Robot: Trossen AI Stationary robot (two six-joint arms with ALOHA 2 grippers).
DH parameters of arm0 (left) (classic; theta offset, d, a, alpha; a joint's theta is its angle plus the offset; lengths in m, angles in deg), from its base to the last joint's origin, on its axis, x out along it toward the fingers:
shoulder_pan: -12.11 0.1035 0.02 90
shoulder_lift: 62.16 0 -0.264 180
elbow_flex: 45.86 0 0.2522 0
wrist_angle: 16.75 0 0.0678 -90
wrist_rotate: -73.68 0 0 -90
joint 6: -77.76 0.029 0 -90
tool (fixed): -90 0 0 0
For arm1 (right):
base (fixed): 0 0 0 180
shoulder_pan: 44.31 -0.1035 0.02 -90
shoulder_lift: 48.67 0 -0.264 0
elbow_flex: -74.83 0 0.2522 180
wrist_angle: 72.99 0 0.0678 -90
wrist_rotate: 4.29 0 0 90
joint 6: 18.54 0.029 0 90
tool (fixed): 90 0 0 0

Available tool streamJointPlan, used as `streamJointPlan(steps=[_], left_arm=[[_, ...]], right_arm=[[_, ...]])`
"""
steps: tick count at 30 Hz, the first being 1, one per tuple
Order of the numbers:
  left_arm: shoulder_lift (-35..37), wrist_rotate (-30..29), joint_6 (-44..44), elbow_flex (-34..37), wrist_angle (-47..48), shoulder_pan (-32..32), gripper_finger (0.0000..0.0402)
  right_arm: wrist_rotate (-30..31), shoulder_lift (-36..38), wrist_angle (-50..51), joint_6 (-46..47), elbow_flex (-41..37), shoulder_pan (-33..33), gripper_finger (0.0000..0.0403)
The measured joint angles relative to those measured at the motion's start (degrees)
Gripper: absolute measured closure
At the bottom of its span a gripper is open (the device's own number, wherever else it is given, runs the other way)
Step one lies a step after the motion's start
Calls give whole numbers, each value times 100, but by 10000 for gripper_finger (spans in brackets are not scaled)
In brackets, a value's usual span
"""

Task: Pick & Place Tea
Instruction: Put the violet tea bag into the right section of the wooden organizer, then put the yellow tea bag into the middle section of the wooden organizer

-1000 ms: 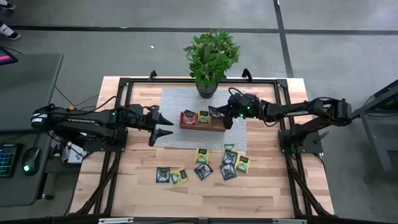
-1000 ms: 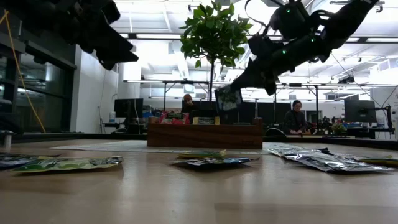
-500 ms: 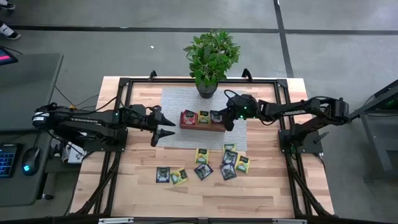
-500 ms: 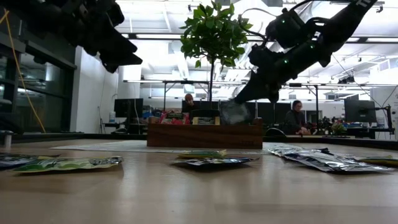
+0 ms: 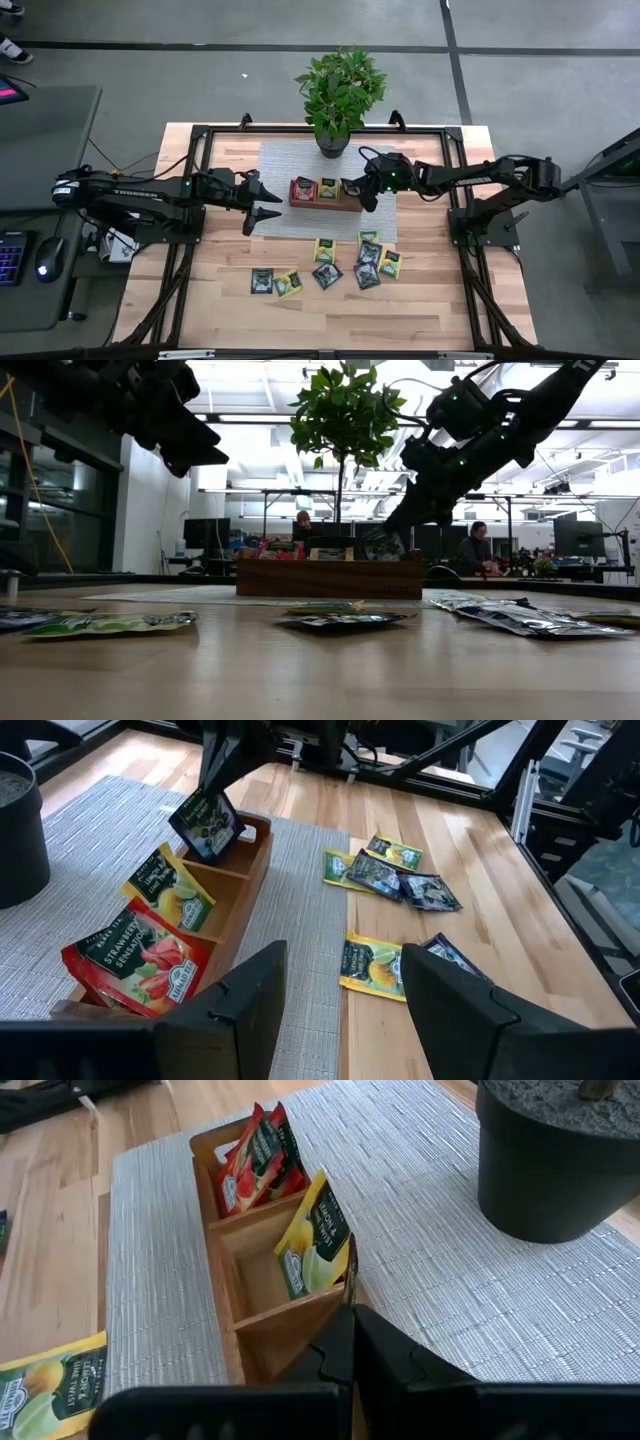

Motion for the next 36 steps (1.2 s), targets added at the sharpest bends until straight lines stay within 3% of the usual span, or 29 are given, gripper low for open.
streamJointPlan(steps=[10,24,36], left_arm=[[0,0,0,2,4,0,207],[0,2,0,0,11,0,207],[2,290,10,0,392,0,207]], right_arm=[[326,0,2,26,0,0,385],[512,4,-4,53,0,-2,273],[492,566,49,314,0,-231,263]])
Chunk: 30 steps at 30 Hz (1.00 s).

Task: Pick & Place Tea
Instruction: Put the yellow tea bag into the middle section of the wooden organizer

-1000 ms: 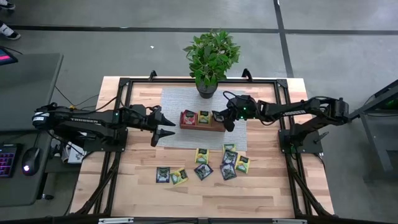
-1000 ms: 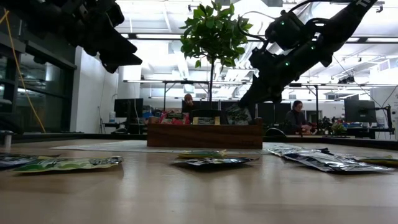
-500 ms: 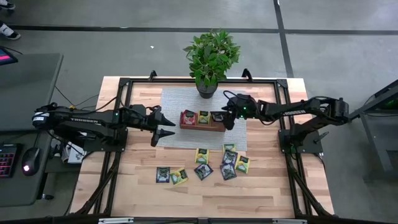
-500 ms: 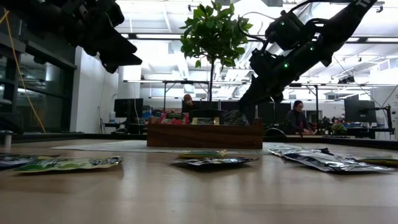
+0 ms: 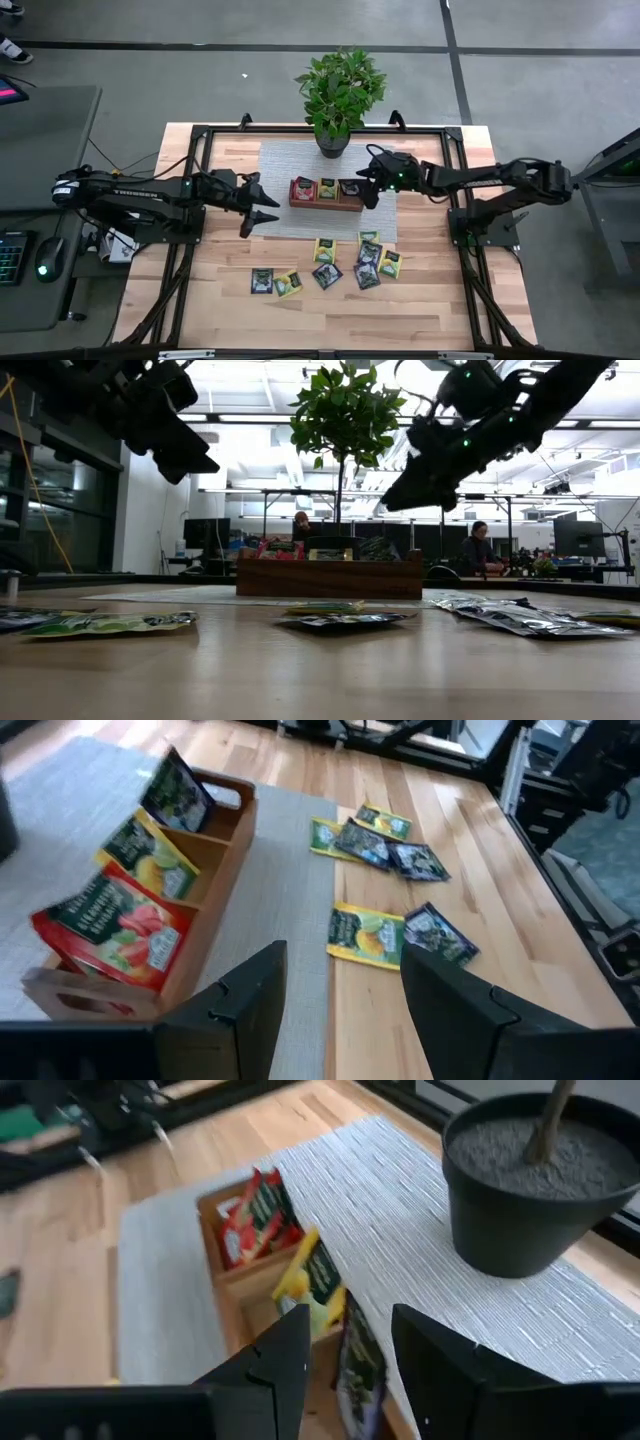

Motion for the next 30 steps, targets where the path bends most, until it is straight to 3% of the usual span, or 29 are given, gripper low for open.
streamJointPlan(steps=[6,11,18,26,30], left_arm=[[0,241,-34,0,126,-17,207],[0,75,-231,0,123,-439,207],[-21,-1154,-742,0,204,-1733,207],[-695,-2160,-1606,-7,224,-3119,207],[-1281,-2522,-1989,-9,183,-3514,207]], right_arm=[[11,168,-14,187,2,-609,263],[588,168,-43,348,8,-1380,263],[1528,168,-322,718,15,-2216,263],[1657,-23,-199,755,319,-2642,263],[1624,-391,49,607,763,-2687,263]])
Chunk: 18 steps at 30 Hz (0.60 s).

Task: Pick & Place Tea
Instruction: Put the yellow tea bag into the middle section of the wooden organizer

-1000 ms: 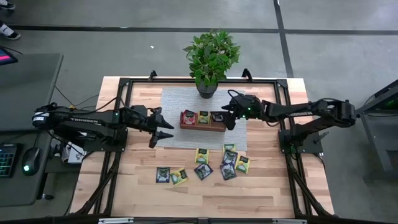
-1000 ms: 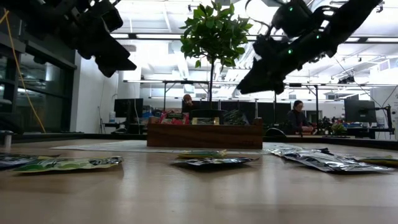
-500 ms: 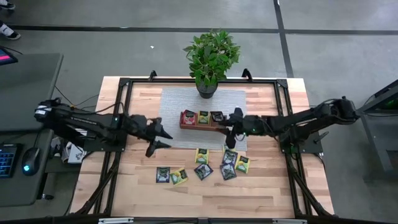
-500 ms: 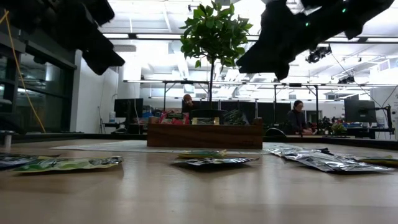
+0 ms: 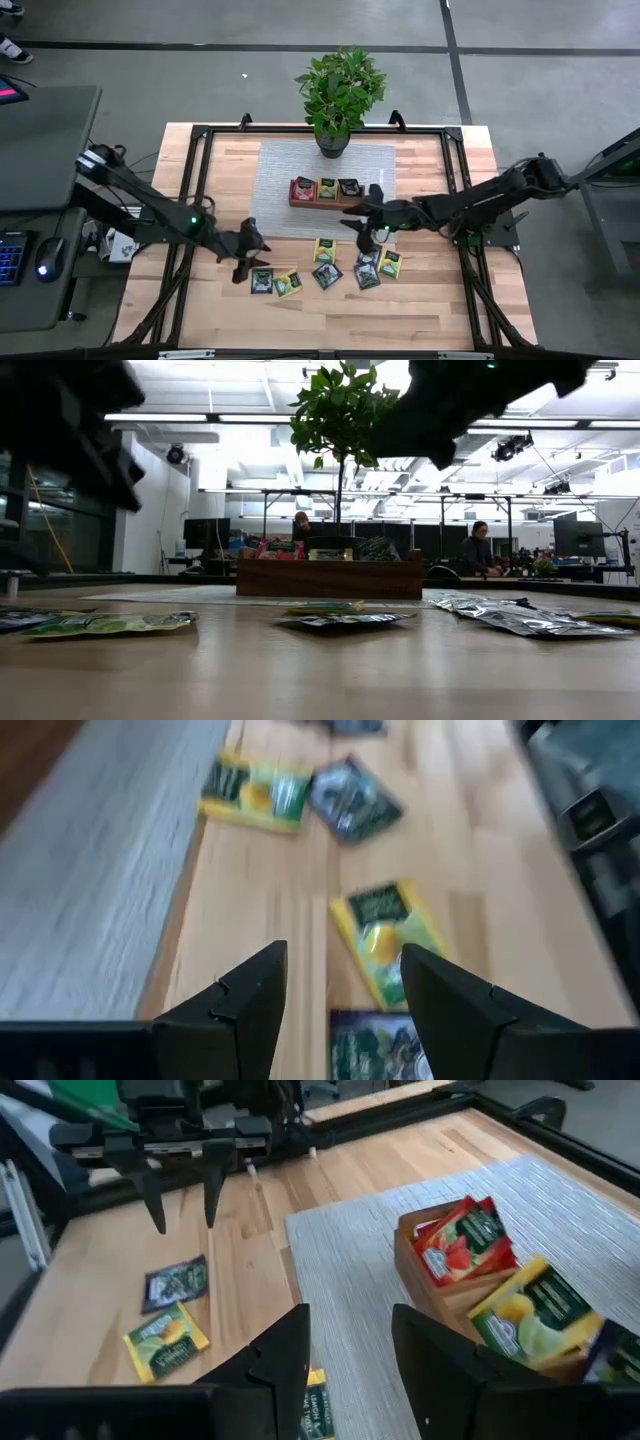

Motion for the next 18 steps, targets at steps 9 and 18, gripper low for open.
streamJointPlan(steps=[9,18], left_arm=[[-1024,-50,-247,-147,-575,-329,207],[-1967,-4,191,-723,-486,-364,207]], right_arm=[[-618,-1498,534,19,1265,-67,263],[-621,-2630,1370,417,2445,-468,263]])
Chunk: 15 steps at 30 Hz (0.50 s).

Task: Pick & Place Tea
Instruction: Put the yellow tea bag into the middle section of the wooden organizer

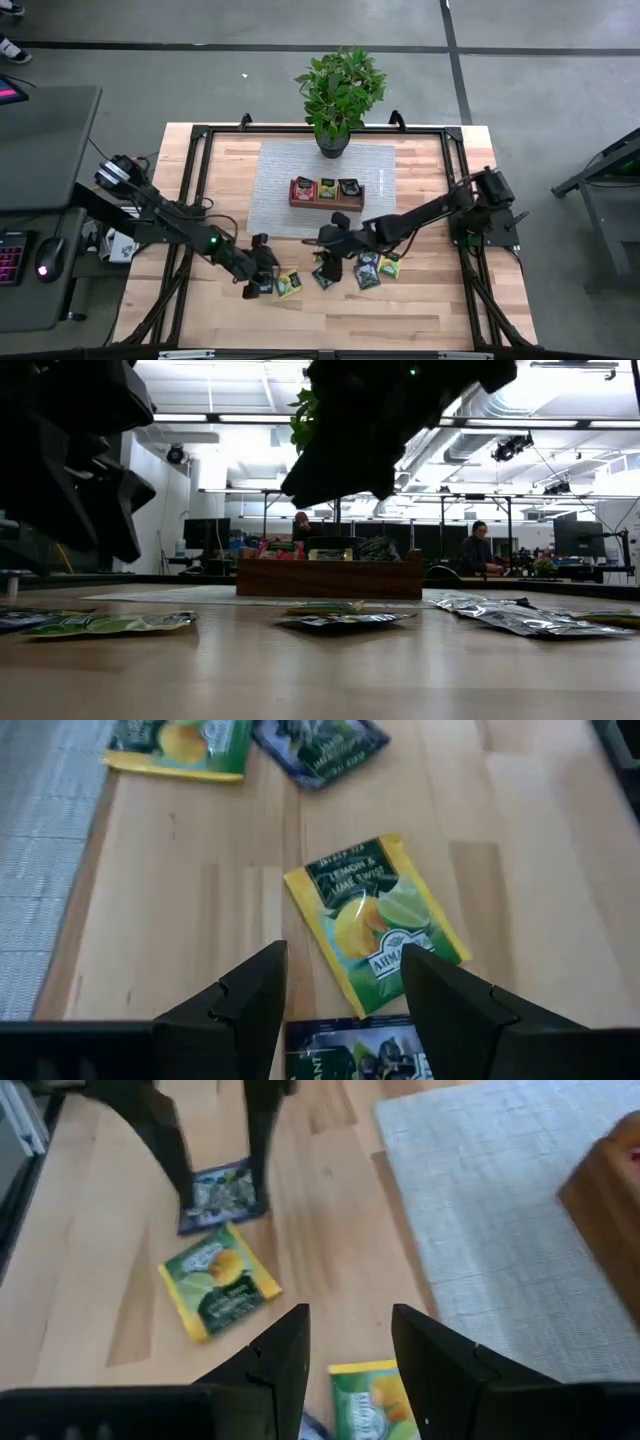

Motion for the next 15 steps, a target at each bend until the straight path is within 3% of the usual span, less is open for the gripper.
streamJointPlan(steps=[6,10,15], left_arm=[[-642,-19,-383,-385,-20,-235,207],[-968,-369,-777,-709,55,-503,207],[-1249,-954,-1412,-1106,906,-791,207]], right_arm=[[198,-105,222,405,106,-160,263],[345,-103,403,674,81,-228,263],[330,-100,514,810,73,-292,263]])
